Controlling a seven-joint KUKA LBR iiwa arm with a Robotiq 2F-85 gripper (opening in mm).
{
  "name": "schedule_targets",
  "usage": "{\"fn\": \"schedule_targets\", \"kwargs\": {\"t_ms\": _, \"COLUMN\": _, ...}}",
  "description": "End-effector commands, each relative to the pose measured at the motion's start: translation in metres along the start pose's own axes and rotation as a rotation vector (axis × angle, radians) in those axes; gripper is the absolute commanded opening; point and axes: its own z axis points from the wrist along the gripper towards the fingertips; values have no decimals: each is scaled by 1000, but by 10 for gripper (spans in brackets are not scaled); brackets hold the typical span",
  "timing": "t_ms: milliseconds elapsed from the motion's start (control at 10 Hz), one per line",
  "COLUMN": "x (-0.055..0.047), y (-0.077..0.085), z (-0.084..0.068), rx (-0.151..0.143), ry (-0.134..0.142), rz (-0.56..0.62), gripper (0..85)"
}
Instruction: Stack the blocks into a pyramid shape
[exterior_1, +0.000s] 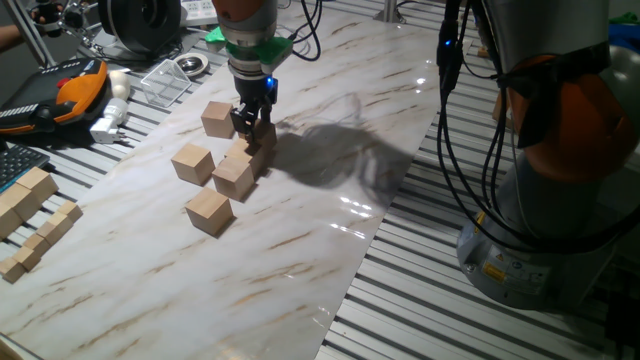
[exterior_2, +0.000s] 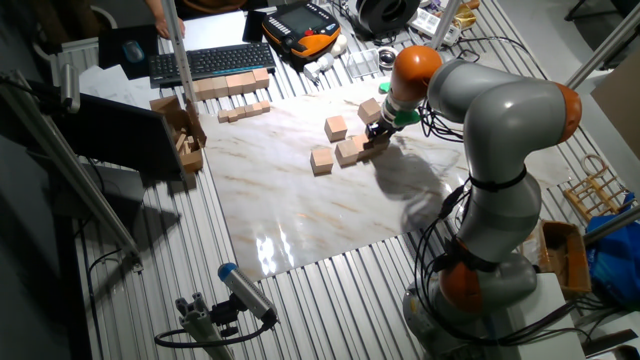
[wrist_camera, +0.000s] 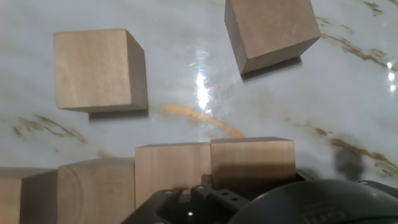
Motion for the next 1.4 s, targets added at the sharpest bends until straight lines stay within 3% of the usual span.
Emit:
{"fn": "schedule_targets", "kwargs": {"t_ms": 0, "x": 0, "y": 0, "z": 0, "rx": 3, "ry": 7, "rz": 3, "gripper": 170}}
{"fn": "schedule_targets", "kwargs": {"t_ms": 100, "x": 0, "y": 0, "z": 0, "rx": 4, "ry": 9, "rz": 6, "gripper": 340}}
{"fn": "schedule_targets", "kwargs": {"t_ms": 800, "x": 0, "y": 0, "z": 1, "rx": -2, "ry": 3, "rz": 25, "gripper": 340}}
{"fn": "schedule_targets", "kwargs": {"t_ms": 900, "x": 0, "y": 0, "z": 1, "rx": -4, "ry": 0, "rz": 27, "gripper": 510}}
{"fn": "schedule_targets", "kwargs": {"t_ms": 1300, "x": 0, "y": 0, "z": 1, "rx": -10, "ry": -4, "rz": 32, "gripper": 510}}
